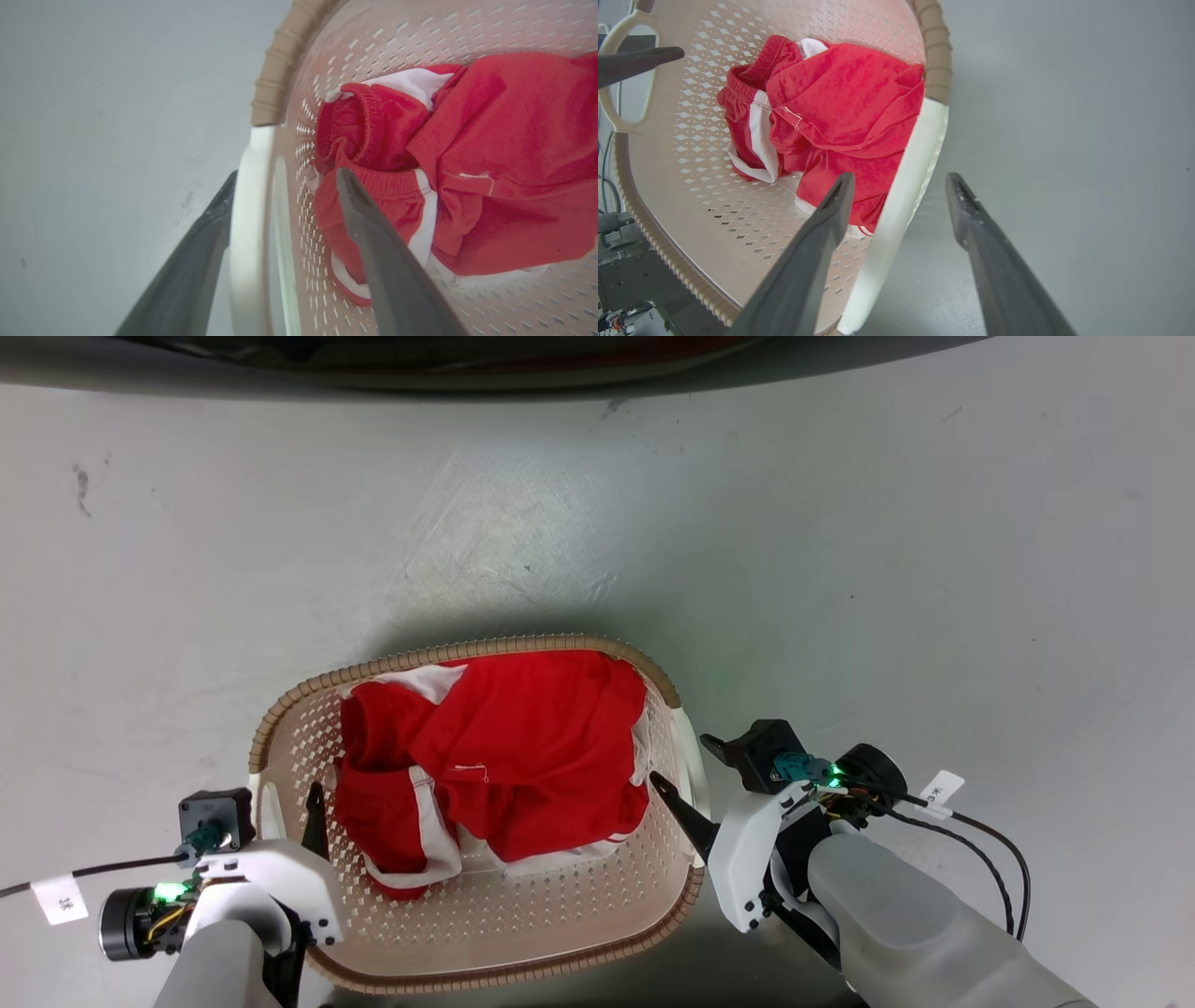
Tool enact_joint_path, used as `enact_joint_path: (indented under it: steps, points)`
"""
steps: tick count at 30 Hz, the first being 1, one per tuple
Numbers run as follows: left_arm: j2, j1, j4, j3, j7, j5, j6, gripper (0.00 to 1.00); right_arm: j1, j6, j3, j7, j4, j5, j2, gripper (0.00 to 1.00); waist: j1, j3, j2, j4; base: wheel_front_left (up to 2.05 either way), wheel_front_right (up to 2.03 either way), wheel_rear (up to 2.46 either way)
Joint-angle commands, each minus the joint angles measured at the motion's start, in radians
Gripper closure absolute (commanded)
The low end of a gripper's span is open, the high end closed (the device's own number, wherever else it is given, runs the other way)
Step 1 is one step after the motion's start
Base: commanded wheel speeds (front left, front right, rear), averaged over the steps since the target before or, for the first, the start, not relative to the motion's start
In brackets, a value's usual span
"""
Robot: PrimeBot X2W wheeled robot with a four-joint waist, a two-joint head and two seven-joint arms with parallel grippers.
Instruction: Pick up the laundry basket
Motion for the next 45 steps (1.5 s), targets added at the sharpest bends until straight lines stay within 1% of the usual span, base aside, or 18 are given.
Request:
enact_joint_path:
  steps: [1, 20, 21, 22, 23, 26, 37, 45]
  points:
    - [0.000, -0.016, -0.003, -0.003, -0.003, 0.006, 0.001, 0.00, -0.021, -0.001, 0.017, -0.002, 0.006, 0.014, 0.002, 0.00, -0.0001, 0.012, 0.0000, 0.002, 0.00, 0.00, 0.00]
    - [-0.006, -0.048, -0.025, -0.018, -0.003, 0.001, -0.004, 0.00, -0.079, -0.001, 0.169, 0.000, 0.026, 0.161, 0.001, 0.00, -0.0001, 0.075, 0.0000, 0.011, 0.00, 0.00, 0.00]
    - [-0.006, -0.048, -0.021, -0.020, -0.003, 0.002, -0.005, 0.00, -0.085, -0.001, 0.174, 0.000, 0.025, 0.166, 0.001, 0.69, -0.0001, 0.075, 0.0000, 0.010, 0.00, 0.00, 0.00]
    - [-0.006, -0.048, -0.019, -0.022, -0.003, 0.003, -0.007, 0.66, -0.087, -0.001, 0.179, -0.001, 0.025, 0.174, 0.001, 1.00, -0.0001, 0.075, 0.0000, 0.010, 0.00, 0.00, 0.00]
    - [-0.007, -0.048, -0.019, -0.023, -0.003, 0.003, -0.007, 1.00, -0.087, 0.000, 0.186, -0.001, 0.025, 0.180, 0.001, 1.00, -0.0001, 0.073, 0.0000, 0.010, 0.00, 0.00, 0.00]
    - [-0.018, -0.050, -0.010, -0.031, -0.003, 0.002, -0.013, 1.00, -0.092, 0.006, 0.206, -0.002, 0.027, 0.192, 0.009, 1.00, -0.0001, 0.065, 0.0000, 0.009, 0.00, 0.00, 0.00]
    - [-0.039, -0.054, 0.023, -0.055, -0.002, -0.013, -0.026, 1.00, -0.076, 0.007, 0.239, -0.004, 0.052, 0.231, 0.014, 1.00, -0.0001, 0.023, 0.0000, 0.016, 0.00, 0.00, 0.00]
    - [-0.066, -0.041, 0.076, -0.086, -0.002, -0.026, -0.035, 1.00, -0.034, 0.007, 0.253, -0.004, 0.085, 0.248, 0.016, 1.00, -0.0001, -0.073, 0.0000, 0.016, 0.00, 0.00, 0.00]
